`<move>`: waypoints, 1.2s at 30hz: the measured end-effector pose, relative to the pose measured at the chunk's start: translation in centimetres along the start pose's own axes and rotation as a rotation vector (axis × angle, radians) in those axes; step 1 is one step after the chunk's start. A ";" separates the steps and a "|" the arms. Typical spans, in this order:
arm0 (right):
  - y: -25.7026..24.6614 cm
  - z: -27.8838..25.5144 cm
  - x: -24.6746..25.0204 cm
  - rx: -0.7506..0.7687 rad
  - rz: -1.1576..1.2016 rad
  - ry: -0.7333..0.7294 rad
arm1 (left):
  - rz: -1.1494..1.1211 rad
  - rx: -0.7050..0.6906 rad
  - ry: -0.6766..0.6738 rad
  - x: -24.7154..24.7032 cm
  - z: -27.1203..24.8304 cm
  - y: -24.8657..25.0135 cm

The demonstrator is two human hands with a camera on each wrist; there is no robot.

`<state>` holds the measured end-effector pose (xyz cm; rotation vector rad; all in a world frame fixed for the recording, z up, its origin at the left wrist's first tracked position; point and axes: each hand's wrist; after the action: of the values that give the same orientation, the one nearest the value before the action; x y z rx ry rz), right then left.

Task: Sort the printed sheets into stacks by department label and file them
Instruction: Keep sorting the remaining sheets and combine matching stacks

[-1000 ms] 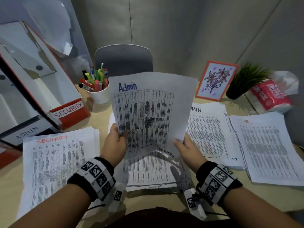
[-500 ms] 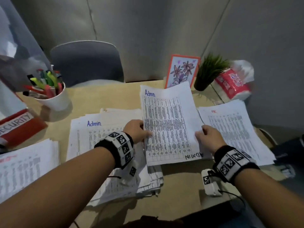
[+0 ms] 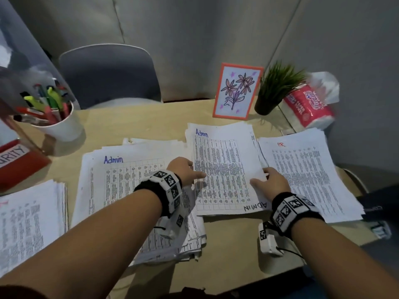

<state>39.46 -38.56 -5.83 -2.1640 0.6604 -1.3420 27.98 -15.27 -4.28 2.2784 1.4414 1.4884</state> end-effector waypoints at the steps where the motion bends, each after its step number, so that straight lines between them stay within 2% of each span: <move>1: -0.1 -0.1 0.0 0.014 0.037 0.023 | -0.121 0.014 -0.006 0.5 -0.5 -0.5; 3: -0.5 -0.6 0.0 0.081 0.074 0.056 | -0.278 0.024 -0.002 2.2 -1.9 -2.2; 7: -2.6 -2.9 -1.4 0.297 -0.019 0.053 | -0.221 0.033 0.046 6.1 -5.2 -8.5; 11: -5.9 -6.7 -5.9 0.367 -0.016 -0.199 | -0.202 0.203 0.169 8.0 -8.6 -16.2; 14: -7.9 -8.6 -9.9 0.311 -0.071 -0.361 | -0.134 0.339 0.223 7.7 -10.5 -20.1; 17: -9.8 -9.9 -13.4 0.211 -0.167 -0.436 | -0.163 0.385 0.246 6.8 -11.8 -21.7; 23: -11.3 -10.8 -16.4 0.017 -0.019 -0.386 | -0.210 0.383 0.267 4.8 -11.8 -22.6; 28: -11.7 -11.3 -17.4 0.001 -0.037 -0.247 | -0.204 0.389 0.242 4.4 -11.7 -23.5; 36: -11.5 -11.4 -17.8 -0.120 0.190 -0.350 | -0.192 0.347 0.223 4.5 -11.9 -23.2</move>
<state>23.59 -20.42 -5.89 -2.2871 0.7958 -0.8184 4.22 -3.86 -6.41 2.1136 2.0617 1.5780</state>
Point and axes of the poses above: each hand's wrist, its own z-axis towards the middle knuckle, its own x-axis out of the back of the hand, y = z × x, and after that the axes turned 13 degrees about z, right-handed
